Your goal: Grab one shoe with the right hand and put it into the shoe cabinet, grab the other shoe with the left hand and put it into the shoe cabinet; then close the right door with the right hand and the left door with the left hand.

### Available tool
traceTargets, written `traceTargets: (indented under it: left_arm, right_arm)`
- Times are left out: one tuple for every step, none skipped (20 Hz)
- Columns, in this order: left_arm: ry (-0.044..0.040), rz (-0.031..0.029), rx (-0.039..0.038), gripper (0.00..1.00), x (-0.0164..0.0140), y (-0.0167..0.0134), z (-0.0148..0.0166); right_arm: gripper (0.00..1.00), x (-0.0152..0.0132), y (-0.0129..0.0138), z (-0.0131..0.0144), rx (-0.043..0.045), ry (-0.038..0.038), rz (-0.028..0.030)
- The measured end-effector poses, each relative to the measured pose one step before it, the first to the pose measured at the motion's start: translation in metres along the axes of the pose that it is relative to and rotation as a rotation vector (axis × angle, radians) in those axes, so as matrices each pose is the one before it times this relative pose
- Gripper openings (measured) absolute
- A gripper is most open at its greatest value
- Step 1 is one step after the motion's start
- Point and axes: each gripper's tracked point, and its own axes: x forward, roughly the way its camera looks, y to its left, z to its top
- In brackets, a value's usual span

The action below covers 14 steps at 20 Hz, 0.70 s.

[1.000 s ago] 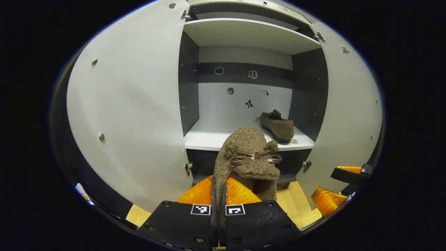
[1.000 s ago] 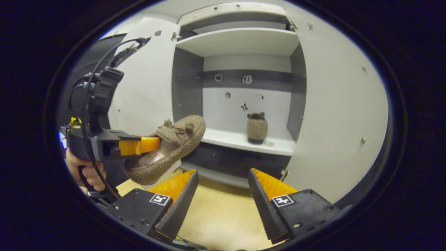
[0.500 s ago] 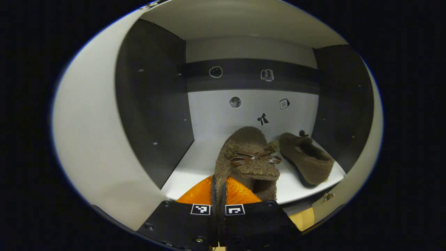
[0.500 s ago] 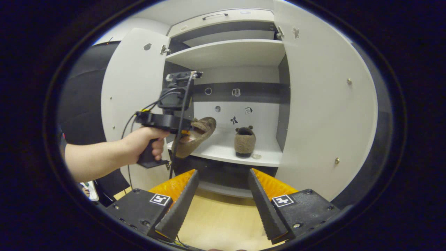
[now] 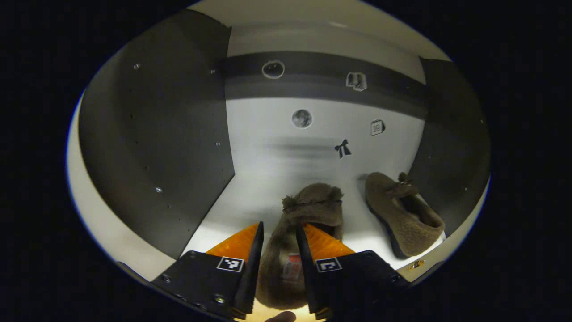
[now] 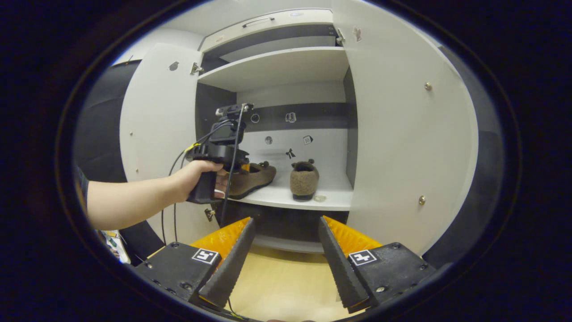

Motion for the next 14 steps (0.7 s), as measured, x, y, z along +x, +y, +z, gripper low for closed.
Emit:
traceTargets:
  left_arm:
    - [-0.04749, -0.01258, 0.02279, 0.41, -0.01534, -0.00397, 0.00423]
    - [-0.05382, -0.01463, 0.01216, 0.55, -0.01960, -0.00529, 0.00754]
    - [-0.06641, -0.01767, 0.00016, 0.68, -0.02091, -0.00507, 0.00921]
    - [-0.06729, -0.01708, -0.00423, 0.82, -0.01829, -0.00464, 0.01081]
    - [-0.05233, -0.01309, -0.00791, 0.97, -0.02065, -0.00245, 0.00848]
    - [-0.04541, -0.01319, -0.01844, 0.96, -0.02153, -0.00161, 0.00644]
    - [-0.02832, -0.01733, -0.02535, 1.00, -0.01875, -0.00139, 0.00008]
    - [-0.01485, -0.01685, -0.02579, 0.97, -0.01717, -0.00212, 0.00033]
    - [-0.00991, -0.00770, -0.03026, 0.94, -0.01615, -0.00002, -0.00310]
    - [-0.00937, -0.00950, -0.03282, 0.88, -0.02863, -0.00363, -0.00468]
    - [-0.00661, -0.00005, -0.02682, 1.00, -0.02221, 0.00088, -0.00197]
    - [-0.02298, 0.01041, -0.02738, 0.94, -0.02404, 0.00367, 0.00297]
    - [-0.03009, 0.01554, -0.02128, 0.94, -0.01476, 0.00449, 0.00538]
    - [-0.02372, 0.00735, 0.00163, 0.93, -0.01174, 0.00499, 0.00488]
  right_arm:
    - [0.92, 0.00330, -0.00065, 0.00462, -0.00312, -0.01060, -0.00012]
    - [0.92, 0.00265, -0.00034, 0.00529, -0.00714, -0.01083, -0.00112]
    - [0.91, 0.00291, -0.00050, 0.00499, -0.01006, -0.01338, -0.00254]
    - [0.95, 0.00209, 0.00031, 0.00606, -0.01446, -0.01435, 0.00045]
    - [0.91, 0.00185, 0.00066, 0.00440, -0.01667, -0.01179, 0.00242]
    - [0.91, 0.00090, 0.00089, 0.00403, -0.01582, -0.00811, 0.00119]
    - [0.91, 0.00106, 0.00047, 0.00283, -0.01235, -0.00682, 0.00151]
    - [0.91, -0.00051, 0.00118, 0.00317, -0.00495, -0.00546, -0.00040]
    - [0.96, -0.00179, 0.00124, 0.00179, -0.00122, -0.00228, -0.00183]
    - [0.96, -0.00190, -0.00032, -0.00093, -0.00278, 0.00191, -0.00653]
    - [0.91, -0.00322, 0.00195, 0.00091, 0.00051, -0.00114, -0.00053]
    - [0.91, -0.00551, 0.00214, 0.00241, 0.00537, -0.00668, -0.00055]
    - [0.92, -0.00770, 0.00074, 0.00407, 0.00637, -0.01595, -0.00292]
    - [0.92, -0.00749, 0.00112, 0.00631, 0.00372, -0.02179, -0.00234]
